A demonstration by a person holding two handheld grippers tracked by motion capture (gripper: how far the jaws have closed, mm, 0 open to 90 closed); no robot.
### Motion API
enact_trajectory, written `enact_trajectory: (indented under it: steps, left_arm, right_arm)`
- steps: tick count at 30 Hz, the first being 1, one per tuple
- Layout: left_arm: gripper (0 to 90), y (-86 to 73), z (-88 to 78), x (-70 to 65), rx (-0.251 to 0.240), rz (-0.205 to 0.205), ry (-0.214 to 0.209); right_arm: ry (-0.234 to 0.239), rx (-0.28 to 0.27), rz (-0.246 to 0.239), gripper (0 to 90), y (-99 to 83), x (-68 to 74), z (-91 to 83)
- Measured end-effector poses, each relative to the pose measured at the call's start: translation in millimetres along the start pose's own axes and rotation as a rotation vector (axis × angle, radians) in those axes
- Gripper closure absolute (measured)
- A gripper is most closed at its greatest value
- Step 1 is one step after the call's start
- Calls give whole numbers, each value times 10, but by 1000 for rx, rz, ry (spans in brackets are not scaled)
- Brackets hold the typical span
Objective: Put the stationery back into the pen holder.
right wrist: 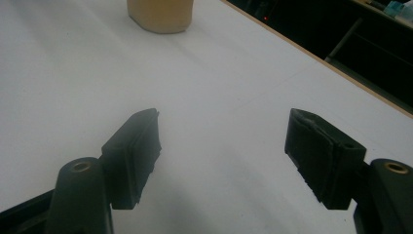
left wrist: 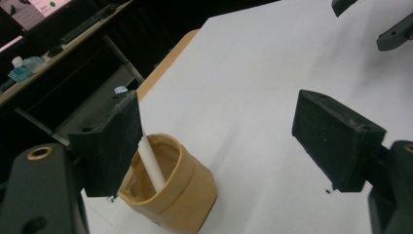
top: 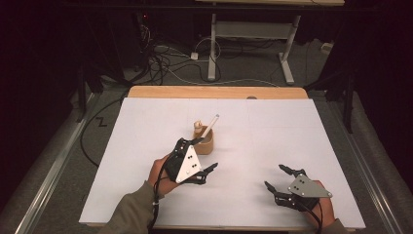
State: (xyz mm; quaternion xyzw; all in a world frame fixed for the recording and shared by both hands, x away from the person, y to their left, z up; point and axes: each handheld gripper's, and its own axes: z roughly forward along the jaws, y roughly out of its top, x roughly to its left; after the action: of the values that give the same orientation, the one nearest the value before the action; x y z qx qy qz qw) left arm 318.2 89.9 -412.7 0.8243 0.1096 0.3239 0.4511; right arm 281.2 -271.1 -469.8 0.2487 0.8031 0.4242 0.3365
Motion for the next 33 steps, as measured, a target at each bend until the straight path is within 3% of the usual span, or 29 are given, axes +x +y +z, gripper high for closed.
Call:
enact_trajectory:
  steps: [16, 33]
  left_arm:
    - [179, -142, -149, -46, -1, -6, 25]
    - [179, -294, -274, -125, 33, 8, 42]
  right_arm:
    - [1, 2, -3, 287, 5, 4, 12]
    - [6, 8, -7, 287, 8, 17, 27]
